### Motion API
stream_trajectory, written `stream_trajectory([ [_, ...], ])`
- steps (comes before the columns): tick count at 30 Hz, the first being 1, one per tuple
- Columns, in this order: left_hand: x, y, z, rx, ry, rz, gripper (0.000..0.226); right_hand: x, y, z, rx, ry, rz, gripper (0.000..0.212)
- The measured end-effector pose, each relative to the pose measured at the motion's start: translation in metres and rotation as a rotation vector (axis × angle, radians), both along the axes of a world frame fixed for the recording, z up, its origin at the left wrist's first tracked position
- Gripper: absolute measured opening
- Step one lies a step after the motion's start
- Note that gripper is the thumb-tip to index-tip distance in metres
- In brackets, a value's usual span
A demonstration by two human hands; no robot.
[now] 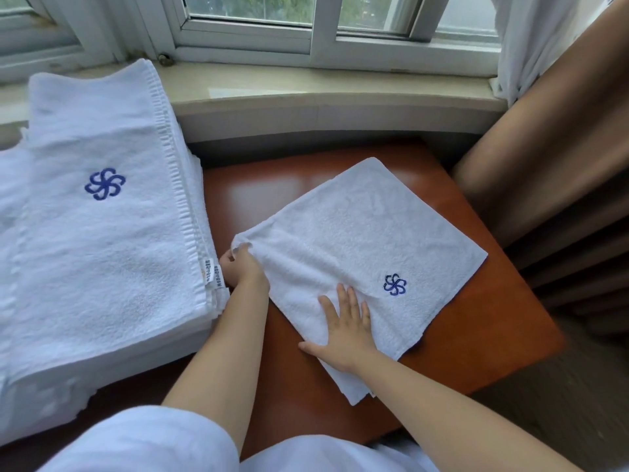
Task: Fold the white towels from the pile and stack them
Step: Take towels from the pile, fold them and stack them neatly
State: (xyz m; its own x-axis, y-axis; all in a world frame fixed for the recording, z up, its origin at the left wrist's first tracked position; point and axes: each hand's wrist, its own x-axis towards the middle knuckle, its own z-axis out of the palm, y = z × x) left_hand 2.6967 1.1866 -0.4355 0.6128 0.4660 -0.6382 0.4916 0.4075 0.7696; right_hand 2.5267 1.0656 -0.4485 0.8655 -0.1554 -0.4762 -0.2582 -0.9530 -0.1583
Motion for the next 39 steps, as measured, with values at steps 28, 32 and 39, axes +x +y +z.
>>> stream_trajectory([
  [28,-0.015,0.0,0.004,0.303,0.168,-0.409,0.04,0.069,-0.068,0.033,0.154,-0.391,-0.198,0.036],
  [32,-0.054,-0.012,0.004,0.259,0.197,-0.478,0.03,0.103,-0.112,0.035,0.06,-0.271,-0.266,0.04],
  [39,-0.066,-0.045,0.02,0.35,0.39,-0.476,0.039,0.129,-0.165,0.03,-0.047,-0.157,-0.13,0.033],
])
